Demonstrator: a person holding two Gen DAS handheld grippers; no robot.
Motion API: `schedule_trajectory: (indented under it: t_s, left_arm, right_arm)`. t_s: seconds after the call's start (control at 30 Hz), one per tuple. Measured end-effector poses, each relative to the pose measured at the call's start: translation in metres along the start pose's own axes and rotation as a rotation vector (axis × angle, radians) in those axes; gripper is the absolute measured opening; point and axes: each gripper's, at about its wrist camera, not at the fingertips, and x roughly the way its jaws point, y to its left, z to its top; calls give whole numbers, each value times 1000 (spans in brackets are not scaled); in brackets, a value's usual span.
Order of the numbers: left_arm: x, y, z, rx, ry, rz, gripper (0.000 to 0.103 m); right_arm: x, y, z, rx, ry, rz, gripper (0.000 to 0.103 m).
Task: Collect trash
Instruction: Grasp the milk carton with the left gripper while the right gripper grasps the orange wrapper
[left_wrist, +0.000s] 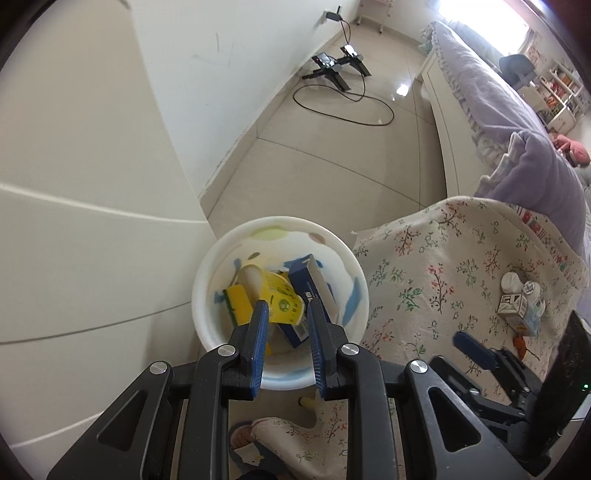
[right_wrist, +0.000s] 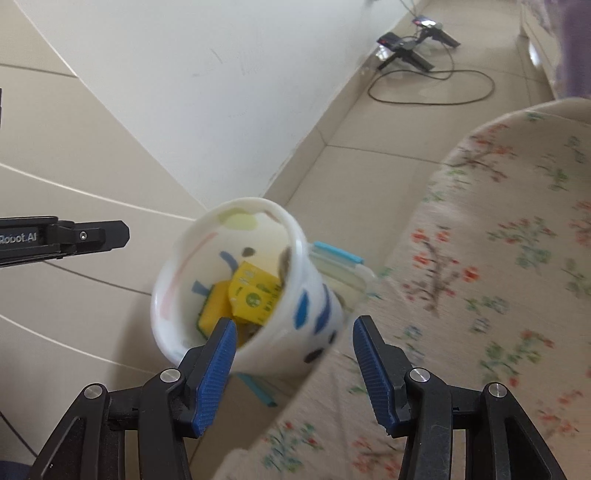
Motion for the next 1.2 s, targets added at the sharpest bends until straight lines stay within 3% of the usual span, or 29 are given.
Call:
schedule_trajectory:
  t_s: [0.27, 0.4, 0.6, 0.77, 0.9, 1.0, 1.2]
  left_arm:
    - [5, -49, -5, 55, 22, -39, 24]
    - [10, -84, -12, 113, 41, -61, 42]
    - [12, -128, -22, 165, 52, -83, 57]
    - [12, -171, -34, 173, 66, -191, 60]
    - [18, -204, -41, 95, 108, -328, 69]
    - [31, -226, -48, -16, 166, -433, 70]
    - [56, -276, -57, -133, 229, -530, 71]
  right_arm:
    - [-78, -44, -16, -4, -49, -107, 63]
    - [-118, -73, -28, 7, -68, -175, 64]
    - [-161, -128, -47, 91, -119, -248, 67]
    - [-178, -180, -65, 248, -174, -263, 68]
    - [-186, -205, -72, 308, -193, -273, 68]
    - [-192, -216, -73, 331, -217, -288, 68]
    - [-197, -226, -75, 364, -223, -306, 69]
